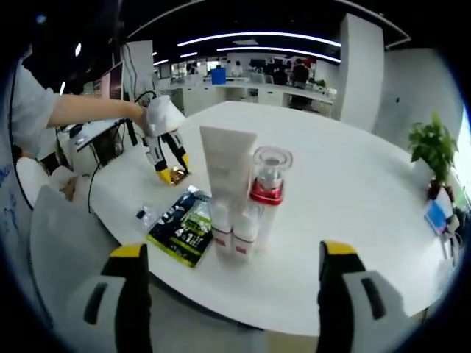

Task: Arrange the skincare products in the storage area until every visible bottle or jar stands upright without overlapping.

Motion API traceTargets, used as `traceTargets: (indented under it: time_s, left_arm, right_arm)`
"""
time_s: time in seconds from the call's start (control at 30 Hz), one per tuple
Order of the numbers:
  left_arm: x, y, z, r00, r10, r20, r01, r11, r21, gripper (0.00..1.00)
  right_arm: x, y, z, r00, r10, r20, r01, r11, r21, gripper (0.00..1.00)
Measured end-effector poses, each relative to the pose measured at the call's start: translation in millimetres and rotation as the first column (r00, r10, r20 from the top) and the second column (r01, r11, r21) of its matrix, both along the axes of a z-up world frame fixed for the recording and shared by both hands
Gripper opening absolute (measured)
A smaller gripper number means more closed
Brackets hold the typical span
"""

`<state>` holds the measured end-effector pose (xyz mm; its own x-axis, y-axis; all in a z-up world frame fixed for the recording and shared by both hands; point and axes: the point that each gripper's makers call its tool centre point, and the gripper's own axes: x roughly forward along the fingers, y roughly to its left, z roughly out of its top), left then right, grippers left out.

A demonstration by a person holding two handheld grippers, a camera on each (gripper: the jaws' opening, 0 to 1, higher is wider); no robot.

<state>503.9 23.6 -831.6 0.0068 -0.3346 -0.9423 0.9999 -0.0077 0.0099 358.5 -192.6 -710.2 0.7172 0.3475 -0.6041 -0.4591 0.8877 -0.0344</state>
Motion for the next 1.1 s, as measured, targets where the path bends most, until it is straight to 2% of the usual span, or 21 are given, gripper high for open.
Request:
traceTargets:
  time_s: [0.37, 0.6, 0.8, 1.1]
  left_arm:
    - [-25.5, -8, 1.6, 0.999, 0.04, 0.007, -0.04, 0.999, -0.012, 0.36]
    - [-33.2, -13, 1.8, 0.996, 0.09, -0.002, -0.09, 0.995, -0.031, 0.36]
    - [-43.7, -21, 1.9, 0.996, 0.084, -0.001, -0.084, 0.996, -0.042, 0.36]
    - [-48.4, -25, 1.6, 0.995, 0.099, 0.001, -0.099, 0.994, -0.05, 0.36]
  right_arm:
    - [0, 3, -1.0, 0.999, 0.046, 0.001, -0.046, 0.999, -0.002, 0.96]
    - [-1, 2, -0.4, 0.998, 0.067, 0.005, -0.066, 0.998, -0.004, 0.96]
    - [-2, 1, -0.7, 0.997, 0.08, 0.004, -0.08, 0.997, -0.004, 0.96]
    - [-7, -1, -0.6, 0.996, 0.089, 0.006, -0.089, 0.996, -0.007, 0.96]
